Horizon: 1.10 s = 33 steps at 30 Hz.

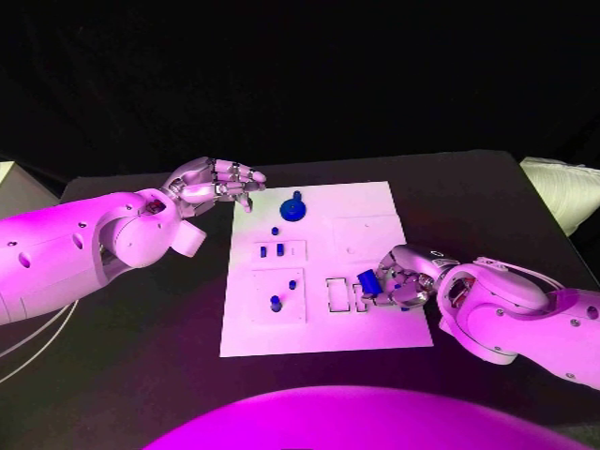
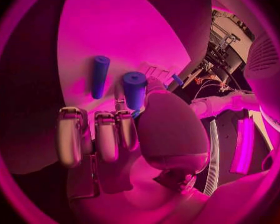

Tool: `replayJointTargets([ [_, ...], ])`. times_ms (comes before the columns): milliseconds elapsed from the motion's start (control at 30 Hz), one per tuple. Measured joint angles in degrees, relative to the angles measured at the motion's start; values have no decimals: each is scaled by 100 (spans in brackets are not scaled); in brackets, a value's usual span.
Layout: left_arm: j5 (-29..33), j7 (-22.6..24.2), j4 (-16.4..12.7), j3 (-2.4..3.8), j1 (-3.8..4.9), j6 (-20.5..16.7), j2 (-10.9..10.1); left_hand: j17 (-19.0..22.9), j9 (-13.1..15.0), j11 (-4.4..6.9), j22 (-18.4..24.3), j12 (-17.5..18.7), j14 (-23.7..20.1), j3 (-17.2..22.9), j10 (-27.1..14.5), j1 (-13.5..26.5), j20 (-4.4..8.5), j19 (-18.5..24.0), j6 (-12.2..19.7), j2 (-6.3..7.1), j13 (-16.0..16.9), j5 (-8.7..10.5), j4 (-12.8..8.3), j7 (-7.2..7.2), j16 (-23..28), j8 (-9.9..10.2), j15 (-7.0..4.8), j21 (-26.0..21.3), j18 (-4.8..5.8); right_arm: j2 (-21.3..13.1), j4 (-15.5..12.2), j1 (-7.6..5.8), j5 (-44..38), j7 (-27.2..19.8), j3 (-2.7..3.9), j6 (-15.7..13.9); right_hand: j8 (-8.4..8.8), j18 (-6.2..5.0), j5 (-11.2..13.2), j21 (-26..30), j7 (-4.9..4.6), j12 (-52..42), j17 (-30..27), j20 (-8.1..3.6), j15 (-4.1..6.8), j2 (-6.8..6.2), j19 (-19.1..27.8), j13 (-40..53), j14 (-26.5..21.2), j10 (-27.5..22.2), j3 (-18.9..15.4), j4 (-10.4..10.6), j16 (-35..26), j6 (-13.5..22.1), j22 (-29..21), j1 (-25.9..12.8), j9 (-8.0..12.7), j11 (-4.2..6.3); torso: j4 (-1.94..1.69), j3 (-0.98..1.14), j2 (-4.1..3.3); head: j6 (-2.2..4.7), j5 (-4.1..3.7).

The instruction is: Assemble the parts on the task board

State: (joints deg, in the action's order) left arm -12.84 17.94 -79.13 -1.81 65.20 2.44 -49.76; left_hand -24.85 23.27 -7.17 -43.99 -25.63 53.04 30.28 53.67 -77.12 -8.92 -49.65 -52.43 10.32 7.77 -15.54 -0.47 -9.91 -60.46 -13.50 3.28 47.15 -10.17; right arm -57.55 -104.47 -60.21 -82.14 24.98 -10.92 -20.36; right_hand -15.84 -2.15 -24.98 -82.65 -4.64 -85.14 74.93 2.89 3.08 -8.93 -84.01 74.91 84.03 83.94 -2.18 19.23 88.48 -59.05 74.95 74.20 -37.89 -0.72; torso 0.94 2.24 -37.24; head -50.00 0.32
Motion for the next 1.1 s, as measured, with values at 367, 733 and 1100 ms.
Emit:
replayJointTargets([
  [367,1,-20,2,0,0,17,-3,0,0,0,0,0,0,0,0,0,0,0,0,0,0,0,0,0,0,0,0,0,0,-178,-207,-114,629,22,-29,-212,17,0,12,-57,-31,0,0,0,0,246,0,0,0,-5,382,-179,-1,-28,0,408,1545,4,4,4,0,0,-9],
  [733,2,-40,7,-1,0,31,3,5,0,0,11,0,0,-17,0,0,0,0,0,0,-8,0,17,0,0,0,0,-35,0,-262,-474,-374,1410,3,-6,-341,17,0,74,-115,-62,0,-1,0,0,367,0,4,0,7,484,-186,18,-58,-1,285,1551,15,1,-3,2,0,-1],
  [1100,3,-57,0,-2,0,41,6,4,0,0,12,0,0,-16,0,10,0,0,0,-10,-8,0,17,0,0,0,0,-35,0,56,-366,-416,1696,77,-9,45,13,0,261,-115,-104,0,-1,0,13,416,0,3,-13,18,705,-217,39,-100,-2,-389,1550,24,0,-7,-1,0,3],
])
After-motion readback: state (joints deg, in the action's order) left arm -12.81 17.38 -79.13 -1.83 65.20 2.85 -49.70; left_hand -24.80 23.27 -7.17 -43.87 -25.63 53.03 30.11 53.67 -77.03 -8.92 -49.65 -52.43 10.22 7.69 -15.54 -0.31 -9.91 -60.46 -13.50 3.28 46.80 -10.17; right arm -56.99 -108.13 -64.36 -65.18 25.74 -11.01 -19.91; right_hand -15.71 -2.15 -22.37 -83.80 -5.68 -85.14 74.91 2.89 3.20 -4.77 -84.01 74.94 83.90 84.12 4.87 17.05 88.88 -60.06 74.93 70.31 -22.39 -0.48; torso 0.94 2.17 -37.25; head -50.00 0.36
